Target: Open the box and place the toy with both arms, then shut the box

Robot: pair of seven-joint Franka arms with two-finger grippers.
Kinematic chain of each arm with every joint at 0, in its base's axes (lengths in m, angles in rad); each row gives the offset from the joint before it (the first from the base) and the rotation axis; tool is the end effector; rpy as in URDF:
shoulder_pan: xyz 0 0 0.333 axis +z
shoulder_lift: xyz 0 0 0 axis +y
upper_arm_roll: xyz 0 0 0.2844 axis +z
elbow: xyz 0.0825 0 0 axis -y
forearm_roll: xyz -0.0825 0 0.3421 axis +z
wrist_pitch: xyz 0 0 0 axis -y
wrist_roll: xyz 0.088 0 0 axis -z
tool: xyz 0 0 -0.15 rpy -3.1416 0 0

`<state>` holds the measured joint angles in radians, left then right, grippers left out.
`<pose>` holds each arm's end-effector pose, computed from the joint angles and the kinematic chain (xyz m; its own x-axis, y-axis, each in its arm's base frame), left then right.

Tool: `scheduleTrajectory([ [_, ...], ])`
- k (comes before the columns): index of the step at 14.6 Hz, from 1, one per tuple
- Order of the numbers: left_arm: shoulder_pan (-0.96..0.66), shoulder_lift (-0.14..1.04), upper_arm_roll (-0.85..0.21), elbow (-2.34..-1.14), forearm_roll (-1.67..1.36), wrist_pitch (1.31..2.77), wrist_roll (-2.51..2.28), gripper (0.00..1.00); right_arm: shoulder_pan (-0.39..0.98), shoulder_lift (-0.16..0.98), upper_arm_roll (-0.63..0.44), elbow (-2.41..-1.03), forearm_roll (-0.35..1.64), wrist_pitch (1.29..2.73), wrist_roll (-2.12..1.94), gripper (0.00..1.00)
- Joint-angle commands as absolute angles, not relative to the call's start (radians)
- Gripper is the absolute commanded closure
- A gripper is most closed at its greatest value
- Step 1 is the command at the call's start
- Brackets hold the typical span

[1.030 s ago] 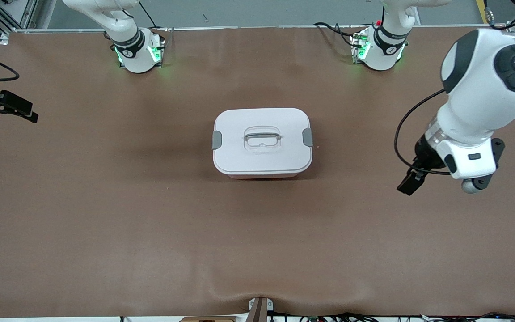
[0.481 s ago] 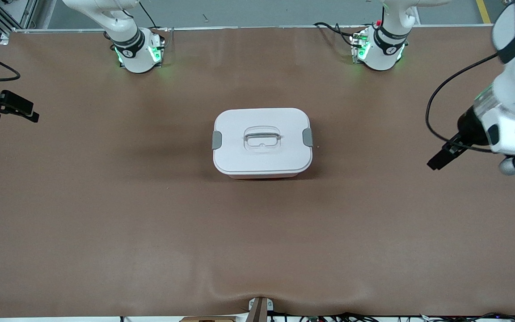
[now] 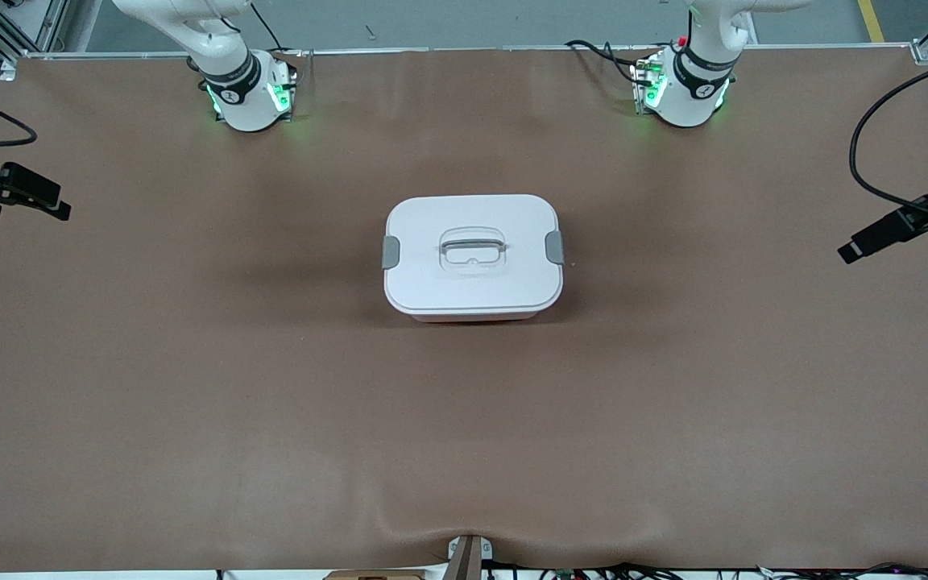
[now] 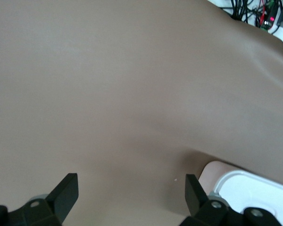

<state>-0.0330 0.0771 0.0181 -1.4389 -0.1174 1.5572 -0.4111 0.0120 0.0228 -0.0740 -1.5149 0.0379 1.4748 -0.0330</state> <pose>0.5349 -0.0260 0.5661 0.9243 0.3816 -0.0083 0.3797 -0.9170 0.1224 0.5059 -0.0250 0.5541 0.9978 -0.0254 -0.0615 -0.0277 -0.9989 -0.0382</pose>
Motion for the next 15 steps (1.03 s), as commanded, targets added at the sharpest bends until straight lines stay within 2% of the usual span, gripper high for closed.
scheduleTrajectory([
  [1,-0.043,0.014,0.014,-1.45,-0.118,1.497,-0.367,0.0,0.005,0.018,-0.064,-1.505,0.026,1.463,-0.02,0.0],
  [6,-0.054,-0.009,-0.09,-1.45,0.067,1.436,-0.345,0.0,-0.002,0.018,-0.067,-1.485,0.026,1.47,-0.018,0.0],
  [15,-0.041,-0.072,-0.064,-1.462,0.005,1.353,-0.169,0.0,0.008,0.02,-0.063,-1.488,0.028,1.463,-0.018,0.0],
])
